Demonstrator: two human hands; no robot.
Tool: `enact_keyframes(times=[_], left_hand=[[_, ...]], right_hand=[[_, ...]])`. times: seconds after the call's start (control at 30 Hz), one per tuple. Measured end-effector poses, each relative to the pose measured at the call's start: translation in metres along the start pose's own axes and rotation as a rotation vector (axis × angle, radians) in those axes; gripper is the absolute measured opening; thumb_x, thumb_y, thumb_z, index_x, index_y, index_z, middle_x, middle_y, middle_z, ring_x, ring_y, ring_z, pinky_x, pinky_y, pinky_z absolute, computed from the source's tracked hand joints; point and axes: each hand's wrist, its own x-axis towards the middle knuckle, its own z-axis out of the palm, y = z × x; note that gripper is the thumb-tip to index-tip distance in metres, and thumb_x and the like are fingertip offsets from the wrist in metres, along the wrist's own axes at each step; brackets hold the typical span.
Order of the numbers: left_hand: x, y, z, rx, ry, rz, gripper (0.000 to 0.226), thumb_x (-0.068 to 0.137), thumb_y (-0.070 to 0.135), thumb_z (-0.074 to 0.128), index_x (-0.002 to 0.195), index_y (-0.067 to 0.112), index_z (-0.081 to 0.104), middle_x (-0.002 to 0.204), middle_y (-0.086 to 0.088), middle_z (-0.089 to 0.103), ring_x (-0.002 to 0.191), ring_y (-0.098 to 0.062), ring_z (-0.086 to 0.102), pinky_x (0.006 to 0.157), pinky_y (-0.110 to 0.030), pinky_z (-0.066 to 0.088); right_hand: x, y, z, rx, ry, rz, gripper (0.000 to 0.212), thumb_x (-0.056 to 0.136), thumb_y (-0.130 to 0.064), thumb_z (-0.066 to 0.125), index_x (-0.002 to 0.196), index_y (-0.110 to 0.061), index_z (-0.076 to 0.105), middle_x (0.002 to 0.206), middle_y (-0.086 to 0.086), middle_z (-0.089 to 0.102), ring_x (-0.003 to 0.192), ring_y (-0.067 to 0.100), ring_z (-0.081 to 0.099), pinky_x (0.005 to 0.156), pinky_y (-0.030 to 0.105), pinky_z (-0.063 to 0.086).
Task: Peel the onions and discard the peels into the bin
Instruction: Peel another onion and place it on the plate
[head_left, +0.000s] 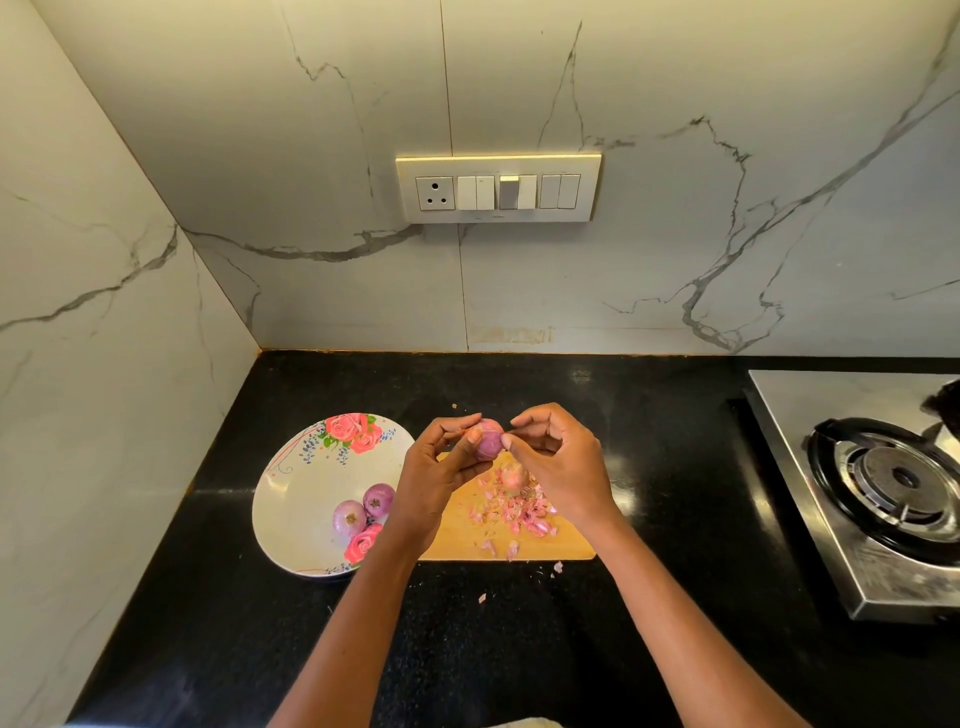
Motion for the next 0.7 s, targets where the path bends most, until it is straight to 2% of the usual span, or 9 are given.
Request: enact_keyframes(times=[0.1, 0.23, 0.3, 0.4, 0.5, 0.6, 0.7], left_hand=[[-0.001, 0.0, 0.001, -0.02, -0.006, -0.016, 0.039, 0.089, 0.03, 0.063, 0.127, 0.019, 0.062, 0.122, -0.006, 0.071, 0.108, -0.023, 0.073, 0.089, -0.033, 0.06], [-0.001, 0.002, 0.003, -0.076, -0.002, -0.048, 0.044, 0.088, 0.033, 0.061, 0.129, 0.019, 0.06, 0.122, -0.006, 0.07, 0.108, -0.026, 0.073, 0.093, -0.039, 0.059], [0.0, 0.002, 0.002, -0.083, 0.007, -0.051, 0.043, 0.088, 0.033, 0.062, 0.128, 0.019, 0.06, 0.121, -0.006, 0.071, 0.107, -0.026, 0.073, 0.094, -0.041, 0.059], [0.001, 0.003, 0.001, -0.069, 0.022, -0.035, 0.041, 0.089, 0.032, 0.062, 0.128, 0.018, 0.061, 0.119, -0.007, 0.072, 0.106, -0.025, 0.073, 0.093, -0.041, 0.06], [0.001, 0.001, 0.003, -0.051, 0.031, -0.018, 0.038, 0.09, 0.03, 0.063, 0.126, 0.018, 0.063, 0.117, -0.005, 0.074, 0.106, -0.024, 0.073, 0.092, -0.039, 0.06], [0.0, 0.0, 0.004, -0.041, 0.033, -0.011, 0.038, 0.089, 0.03, 0.065, 0.125, 0.018, 0.063, 0.12, -0.007, 0.072, 0.107, -0.023, 0.073, 0.093, -0.039, 0.06], [0.0, 0.001, 0.002, -0.02, 0.038, 0.002, 0.039, 0.087, 0.031, 0.065, 0.124, 0.019, 0.064, 0.122, -0.007, 0.07, 0.108, -0.022, 0.072, 0.089, -0.032, 0.06]], right_hand=[[0.001, 0.001, 0.0, -0.014, 0.023, 0.01, 0.015, 0.088, -0.015, 0.078, 0.1, -0.018, 0.07, 0.092, -0.01, 0.073, 0.09, 0.003, 0.07, 0.078, 0.016, 0.056], [0.002, 0.008, -0.001, -0.031, 0.07, 0.062, 0.013, 0.092, -0.011, 0.073, 0.101, -0.02, 0.072, 0.095, -0.009, 0.073, 0.092, 0.003, 0.07, 0.084, 0.026, 0.06], [0.003, 0.01, -0.004, -0.001, 0.029, 0.078, 0.013, 0.095, -0.014, 0.071, 0.105, -0.022, 0.073, 0.1, -0.009, 0.074, 0.097, 0.005, 0.071, 0.086, 0.03, 0.061], [0.001, 0.004, -0.004, 0.039, -0.075, 0.054, 0.017, 0.092, -0.024, 0.075, 0.108, -0.02, 0.074, 0.103, -0.01, 0.075, 0.1, 0.005, 0.071, 0.087, 0.024, 0.059], [-0.001, 0.001, 0.0, 0.019, -0.07, 0.014, 0.02, 0.088, -0.023, 0.079, 0.106, -0.019, 0.074, 0.1, -0.011, 0.075, 0.097, 0.003, 0.071, 0.083, 0.016, 0.055], [-0.001, 0.003, 0.002, -0.007, -0.031, 0.015, 0.018, 0.087, -0.022, 0.081, 0.103, -0.02, 0.073, 0.095, -0.012, 0.075, 0.094, 0.003, 0.071, 0.081, 0.017, 0.056], [-0.002, 0.005, 0.002, 0.018, -0.025, 0.043, 0.013, 0.089, -0.017, 0.078, 0.1, -0.019, 0.071, 0.091, -0.008, 0.076, 0.089, 0.006, 0.073, 0.079, 0.019, 0.057]])
